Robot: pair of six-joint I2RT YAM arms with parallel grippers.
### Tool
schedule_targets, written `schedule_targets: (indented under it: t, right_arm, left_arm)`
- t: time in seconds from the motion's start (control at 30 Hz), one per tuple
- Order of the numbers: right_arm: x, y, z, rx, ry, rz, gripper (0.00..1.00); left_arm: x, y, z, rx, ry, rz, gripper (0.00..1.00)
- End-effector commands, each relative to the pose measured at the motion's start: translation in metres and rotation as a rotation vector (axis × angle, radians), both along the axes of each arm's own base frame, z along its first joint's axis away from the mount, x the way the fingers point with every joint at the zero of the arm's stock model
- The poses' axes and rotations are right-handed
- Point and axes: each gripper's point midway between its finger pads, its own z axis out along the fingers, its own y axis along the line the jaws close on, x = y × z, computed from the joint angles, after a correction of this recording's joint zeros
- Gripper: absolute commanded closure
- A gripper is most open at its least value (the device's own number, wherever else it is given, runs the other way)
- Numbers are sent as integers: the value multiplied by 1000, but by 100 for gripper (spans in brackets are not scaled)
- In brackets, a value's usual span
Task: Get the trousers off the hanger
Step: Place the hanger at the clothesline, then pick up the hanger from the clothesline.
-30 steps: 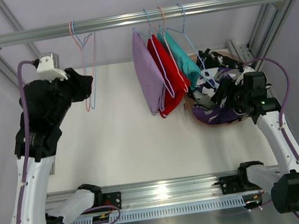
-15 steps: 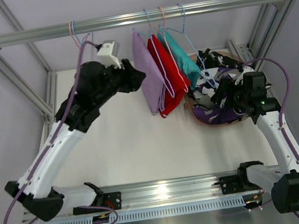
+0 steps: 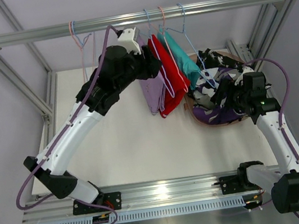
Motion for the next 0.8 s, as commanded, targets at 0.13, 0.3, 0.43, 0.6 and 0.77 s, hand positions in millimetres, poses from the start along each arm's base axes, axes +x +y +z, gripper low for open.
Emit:
schedule_targets:
  t: [0.13, 0.3, 0.43, 0.6, 0.77]
  right_arm:
    - [3, 4, 5, 10, -34, 16, 12]
    - [0, 13, 6, 11, -38, 46, 12]
    - [-1, 13, 9, 6, -49, 44, 11]
    - [-1, 14, 8, 5, -49, 47, 11]
    - [-1, 14, 8, 7, -49, 48, 10]
  left_arm:
    - [22, -12, -3, 68, -8, 84, 45]
    - [36, -9, -14, 141, -5, 158, 45]
    - [48, -7, -14, 171, -18, 207, 45]
    - [58, -11, -17, 179, -33, 224, 45]
    - [68, -11, -20, 161, -16, 244, 47]
